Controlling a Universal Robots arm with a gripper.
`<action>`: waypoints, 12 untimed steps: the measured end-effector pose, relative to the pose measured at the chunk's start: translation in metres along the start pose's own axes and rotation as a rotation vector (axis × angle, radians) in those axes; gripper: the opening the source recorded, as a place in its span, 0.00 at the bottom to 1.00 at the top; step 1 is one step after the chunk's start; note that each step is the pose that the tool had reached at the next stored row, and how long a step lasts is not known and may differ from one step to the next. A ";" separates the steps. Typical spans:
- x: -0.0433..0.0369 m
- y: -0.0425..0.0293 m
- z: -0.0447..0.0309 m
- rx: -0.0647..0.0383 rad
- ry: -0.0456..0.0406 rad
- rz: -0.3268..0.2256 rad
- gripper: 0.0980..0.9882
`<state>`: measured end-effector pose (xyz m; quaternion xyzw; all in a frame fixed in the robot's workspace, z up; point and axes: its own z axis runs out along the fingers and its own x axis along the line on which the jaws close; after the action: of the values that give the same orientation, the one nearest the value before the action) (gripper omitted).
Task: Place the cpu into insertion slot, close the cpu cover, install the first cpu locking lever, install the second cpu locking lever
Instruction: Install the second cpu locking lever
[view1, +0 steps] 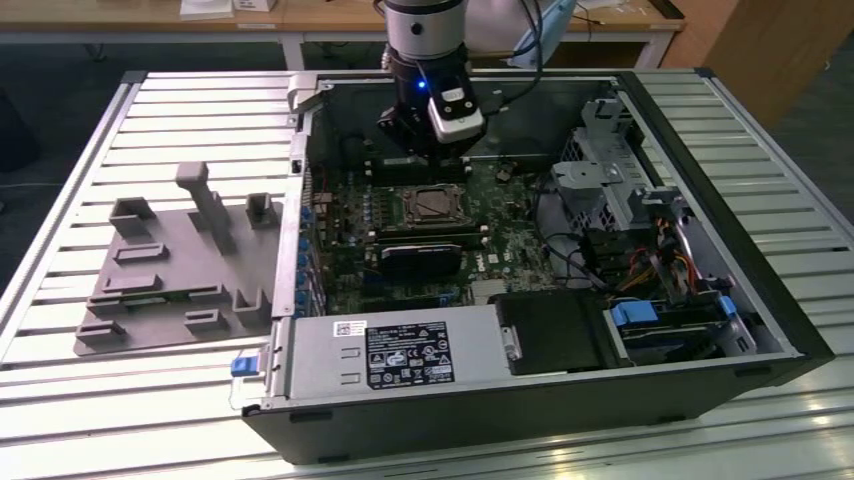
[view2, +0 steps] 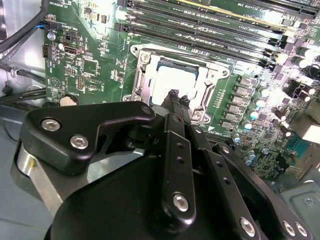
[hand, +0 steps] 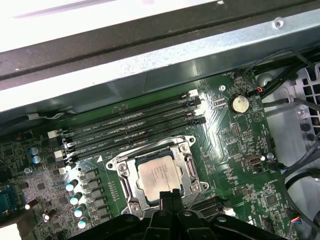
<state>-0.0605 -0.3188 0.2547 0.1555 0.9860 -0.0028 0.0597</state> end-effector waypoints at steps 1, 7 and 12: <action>0.0000 0.0000 0.0000 0.000 0.0000 0.000 0.00; -0.0020 -0.0064 0.0001 0.000 0.0000 0.000 0.00; -0.0058 -0.0180 0.0004 0.000 0.0000 0.000 0.00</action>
<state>-0.0605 -0.3377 0.2547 0.1554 0.9860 -0.0029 0.0597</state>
